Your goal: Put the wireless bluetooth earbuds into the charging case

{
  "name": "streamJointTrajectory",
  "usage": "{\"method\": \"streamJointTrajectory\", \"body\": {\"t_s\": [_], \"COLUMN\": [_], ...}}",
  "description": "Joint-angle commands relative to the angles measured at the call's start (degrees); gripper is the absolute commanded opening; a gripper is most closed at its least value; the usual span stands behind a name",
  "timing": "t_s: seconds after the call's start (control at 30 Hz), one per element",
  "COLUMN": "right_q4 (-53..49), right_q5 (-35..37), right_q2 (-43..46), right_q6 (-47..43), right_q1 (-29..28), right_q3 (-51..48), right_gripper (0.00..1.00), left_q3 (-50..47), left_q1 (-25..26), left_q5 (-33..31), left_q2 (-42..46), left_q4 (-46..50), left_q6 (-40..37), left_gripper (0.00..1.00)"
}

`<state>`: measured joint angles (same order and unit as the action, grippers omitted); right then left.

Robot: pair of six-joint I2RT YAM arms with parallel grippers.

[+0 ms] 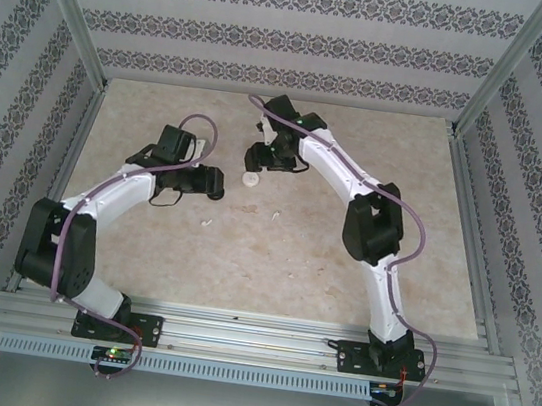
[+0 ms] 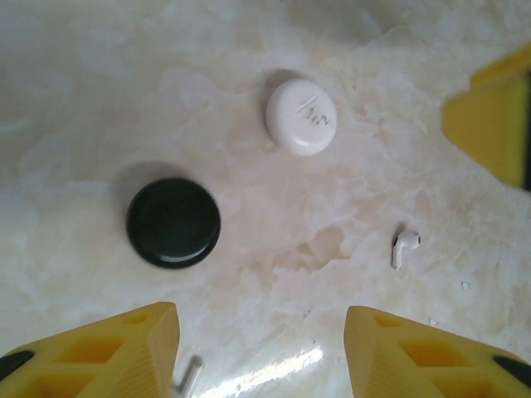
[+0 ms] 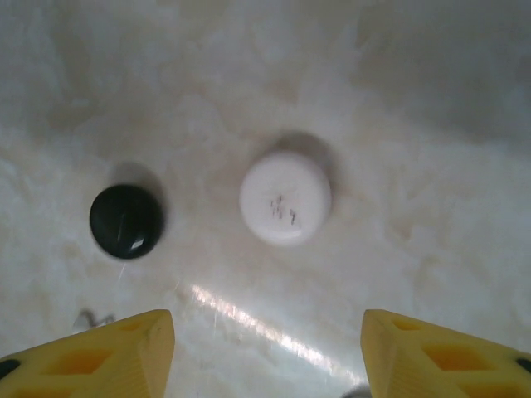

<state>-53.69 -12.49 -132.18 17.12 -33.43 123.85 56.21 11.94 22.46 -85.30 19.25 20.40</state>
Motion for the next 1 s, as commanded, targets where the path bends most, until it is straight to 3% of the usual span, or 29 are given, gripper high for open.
{"method": "streamJointTrajectory", "body": {"t_s": [0.0,0.17,0.5,0.97], "right_q4": [-7.4,-13.4,-10.3,-9.2], "right_q5": [2.6,5.7,9.0,8.1], "right_q2": [-5.7,-14.5,-16.6,-23.0], "right_q6": [-3.5,-5.9,-5.2,-5.7], "right_q1": [-2.0,-2.9,-3.0,-2.7], "right_q3": [7.5,19.0,18.6,24.6], "right_gripper": [0.62,0.63,0.66,0.73], "left_q3": [-2.4,-3.8,-6.9,-8.4], "left_q1": [-1.2,-1.9,-2.1,-2.7], "left_q5": [-0.2,0.8,2.0,3.0], "left_q2": [2.8,3.3,3.7,4.1], "left_q4": [-0.4,-0.5,-3.2,-3.8], "left_q6": [2.1,2.3,3.1,2.7], "left_gripper": [0.55,0.55,0.55,0.55]}}
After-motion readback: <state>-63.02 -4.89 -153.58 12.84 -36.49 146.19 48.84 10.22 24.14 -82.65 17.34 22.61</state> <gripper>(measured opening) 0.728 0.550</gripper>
